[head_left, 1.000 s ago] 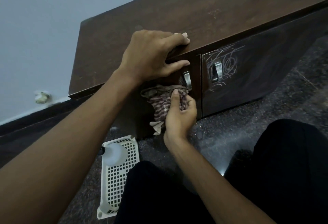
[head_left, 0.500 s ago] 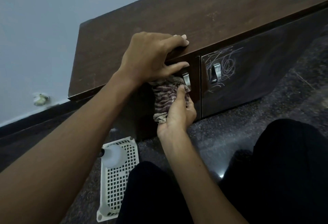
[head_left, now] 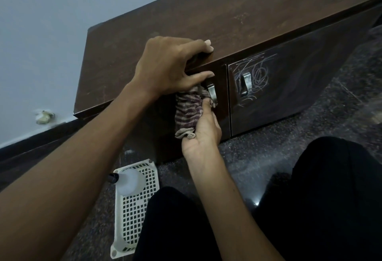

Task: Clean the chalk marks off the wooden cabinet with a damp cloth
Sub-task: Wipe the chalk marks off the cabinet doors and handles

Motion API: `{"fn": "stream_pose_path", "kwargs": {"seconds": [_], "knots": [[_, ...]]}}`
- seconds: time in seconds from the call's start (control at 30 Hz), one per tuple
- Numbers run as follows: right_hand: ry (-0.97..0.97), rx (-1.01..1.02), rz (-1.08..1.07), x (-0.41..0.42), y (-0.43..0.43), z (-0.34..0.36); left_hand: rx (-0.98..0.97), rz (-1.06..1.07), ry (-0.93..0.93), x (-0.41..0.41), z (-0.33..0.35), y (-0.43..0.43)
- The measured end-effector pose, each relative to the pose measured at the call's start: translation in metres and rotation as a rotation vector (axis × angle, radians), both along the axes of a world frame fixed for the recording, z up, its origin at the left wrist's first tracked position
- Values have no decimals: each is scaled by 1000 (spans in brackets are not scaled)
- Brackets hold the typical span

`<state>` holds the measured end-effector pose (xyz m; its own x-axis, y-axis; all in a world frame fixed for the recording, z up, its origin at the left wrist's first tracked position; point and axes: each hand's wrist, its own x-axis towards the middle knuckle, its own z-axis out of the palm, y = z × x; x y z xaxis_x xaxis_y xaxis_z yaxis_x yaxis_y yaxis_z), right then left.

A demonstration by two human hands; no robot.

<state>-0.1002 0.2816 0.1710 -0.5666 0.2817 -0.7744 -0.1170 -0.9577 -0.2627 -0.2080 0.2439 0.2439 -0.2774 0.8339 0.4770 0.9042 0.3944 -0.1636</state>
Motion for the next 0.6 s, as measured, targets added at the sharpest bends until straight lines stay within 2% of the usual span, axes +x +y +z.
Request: {"fn": "stream_pose_path", "kwargs": {"seconds": [0.17, 0.37, 0.6], "knots": [[-40, 140, -1, 0, -4, -10, 2, -2, -23, -2, 1, 0], [-79, 98, 24, 2, -2, -20, 20, -11, -25, 1, 2, -1], [43, 227, 33, 3, -4, -12, 27, -2, -42, 1, 2, 0]]}}
